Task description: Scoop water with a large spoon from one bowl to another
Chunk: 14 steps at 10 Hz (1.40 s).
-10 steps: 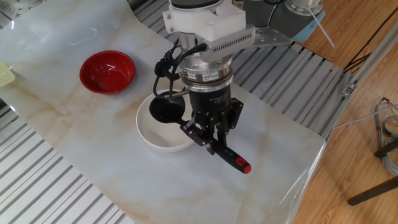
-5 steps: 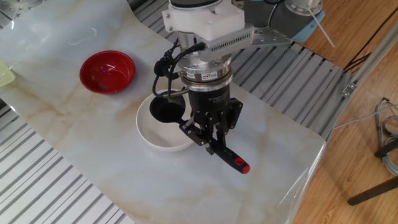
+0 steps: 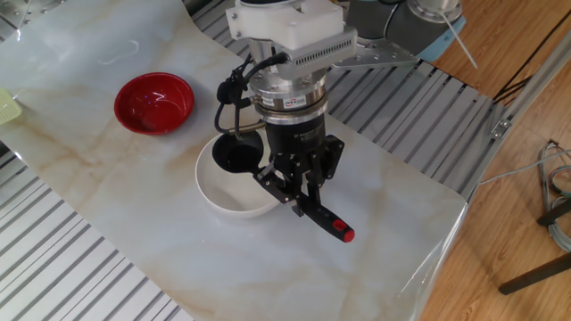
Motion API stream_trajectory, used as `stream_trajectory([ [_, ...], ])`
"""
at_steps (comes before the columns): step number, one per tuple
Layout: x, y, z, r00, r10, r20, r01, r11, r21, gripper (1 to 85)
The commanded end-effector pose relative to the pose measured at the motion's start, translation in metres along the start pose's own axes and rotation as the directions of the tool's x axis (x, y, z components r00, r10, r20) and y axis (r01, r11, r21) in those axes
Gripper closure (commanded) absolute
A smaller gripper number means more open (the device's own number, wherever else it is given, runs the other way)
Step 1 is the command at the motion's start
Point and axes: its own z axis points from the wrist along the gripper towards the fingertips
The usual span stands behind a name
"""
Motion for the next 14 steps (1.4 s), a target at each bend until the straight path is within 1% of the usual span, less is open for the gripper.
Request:
stream_trajectory([
  [1,0.001,-0.001,-0.004,1.000,0.004,0.021,-0.004,1.000,0.002,84.3],
  [3,-0.001,-0.002,-0.004,1.000,0.011,0.027,-0.011,1.000,0.005,84.3],
  [5,0.000,-0.004,-0.004,1.000,0.018,0.024,-0.018,1.000,0.012,84.3],
  [7,0.000,-0.003,-0.006,0.999,0.030,0.025,-0.031,1.000,0.008,84.3],
  [9,0.009,0.000,-0.013,1.000,0.022,-0.004,-0.022,1.000,0.008,84.3],
  [11,0.023,-0.001,-0.018,1.000,0.009,-0.014,-0.009,1.000,0.006,84.3],
  [13,0.025,0.000,-0.018,1.000,0.007,-0.022,-0.007,1.000,0.001,84.3],
  [14,0.029,-0.001,-0.018,0.999,0.012,-0.035,-0.012,1.000,0.005,84.3],
])
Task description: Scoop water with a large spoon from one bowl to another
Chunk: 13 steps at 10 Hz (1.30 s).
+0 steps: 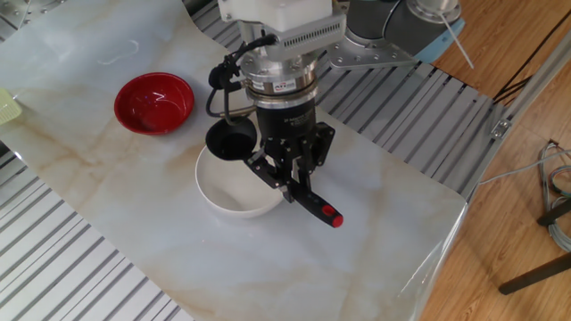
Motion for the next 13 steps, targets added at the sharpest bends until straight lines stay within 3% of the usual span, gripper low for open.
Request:
stream_trajectory([
  [1,0.010,-0.004,-0.004,1.000,0.009,-0.025,-0.008,1.000,0.012,84.3],
  [10,0.001,-0.003,-0.008,1.000,0.020,0.018,-0.020,1.000,0.009,84.3],
  [13,0.016,-0.006,-0.012,1.000,0.005,0.011,-0.005,1.000,0.007,84.3],
])
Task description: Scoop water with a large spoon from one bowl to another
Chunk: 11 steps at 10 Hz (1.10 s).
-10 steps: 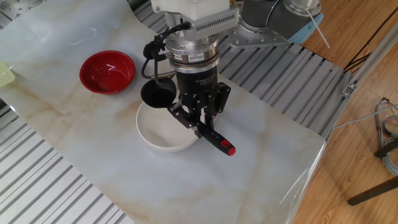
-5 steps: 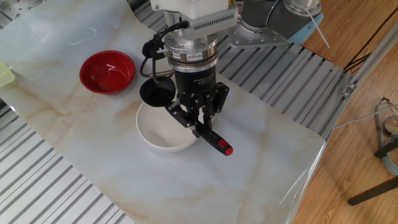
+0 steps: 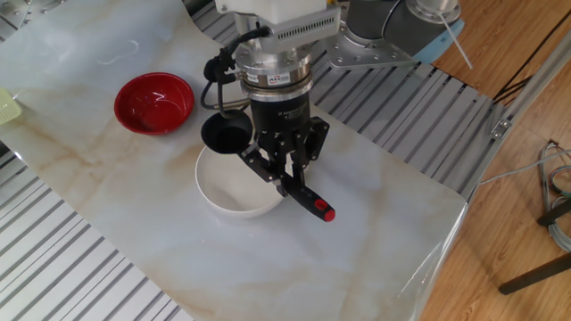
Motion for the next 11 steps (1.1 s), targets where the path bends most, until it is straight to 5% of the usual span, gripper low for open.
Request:
stream_trajectory([
  [1,0.0103,-0.0026,-0.0072,1.000,-0.010,0.011,0.010,1.000,-0.006,84.3],
  [11,0.0188,-0.0058,-0.0112,1.000,-0.006,0.010,0.006,1.000,0.005,84.3],
])
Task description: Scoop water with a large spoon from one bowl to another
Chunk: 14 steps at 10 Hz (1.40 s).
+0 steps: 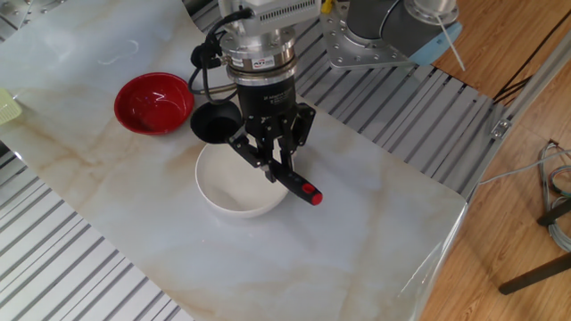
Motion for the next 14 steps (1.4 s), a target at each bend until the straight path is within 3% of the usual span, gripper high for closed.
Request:
stream_trajectory([
  [1,0.000,-0.003,-0.003,1.000,0.002,0.012,-0.002,1.000,0.007,84.3],
  [6,0.024,-0.004,-0.008,1.000,-0.020,0.000,0.020,1.000,-0.004,84.3],
  [10,0.023,-0.004,-0.008,1.000,-0.016,0.004,0.016,1.000,-0.002,84.3],
  [14,0.015,-0.009,-0.009,0.999,-0.005,0.033,0.005,1.000,0.015,84.3],
])
